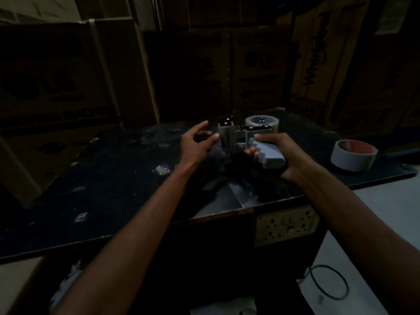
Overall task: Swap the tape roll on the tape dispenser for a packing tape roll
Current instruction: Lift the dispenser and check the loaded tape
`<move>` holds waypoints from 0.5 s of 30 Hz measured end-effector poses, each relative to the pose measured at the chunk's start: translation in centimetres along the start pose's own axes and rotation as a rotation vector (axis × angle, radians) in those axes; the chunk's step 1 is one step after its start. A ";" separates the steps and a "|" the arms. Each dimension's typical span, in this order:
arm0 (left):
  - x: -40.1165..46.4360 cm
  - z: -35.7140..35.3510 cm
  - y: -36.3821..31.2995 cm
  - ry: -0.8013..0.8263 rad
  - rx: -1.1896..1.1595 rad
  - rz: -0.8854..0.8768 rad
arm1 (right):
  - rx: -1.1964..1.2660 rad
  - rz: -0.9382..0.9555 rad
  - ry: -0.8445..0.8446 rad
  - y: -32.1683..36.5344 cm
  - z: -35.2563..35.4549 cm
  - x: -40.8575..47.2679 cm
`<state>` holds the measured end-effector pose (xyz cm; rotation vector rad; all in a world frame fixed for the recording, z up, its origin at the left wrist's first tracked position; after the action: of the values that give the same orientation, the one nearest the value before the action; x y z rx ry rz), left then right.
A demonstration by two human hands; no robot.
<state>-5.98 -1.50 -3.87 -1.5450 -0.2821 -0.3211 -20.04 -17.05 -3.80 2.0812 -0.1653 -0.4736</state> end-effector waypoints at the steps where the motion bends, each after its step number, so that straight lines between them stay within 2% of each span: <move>1: 0.2 -0.1 0.2 0.039 0.017 0.010 | 0.003 -0.003 0.003 0.0 0.1 0.2; 6: 1.0 0.0 1.1 0.156 0.084 0.016 | -0.012 -0.017 0.006 0.0 0.2 0.9; 15: 2.2 1.2 2.8 0.097 0.040 0.074 | -0.047 -0.021 -0.018 -0.2 0.5 1.7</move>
<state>-2.88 -0.36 -5.60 -1.4919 -0.1540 -0.3287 -18.71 -17.85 -4.66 2.0350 -0.1415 -0.5050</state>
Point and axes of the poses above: each hand's wrist, its own x-axis towards the middle knuckle, its own z-axis out of the back of the hand, y = z × x, the point moved 7 cm from there along x, towards the middle knuckle, and after that the axes turned 11 degrees about -y, right-handed, at the moved point
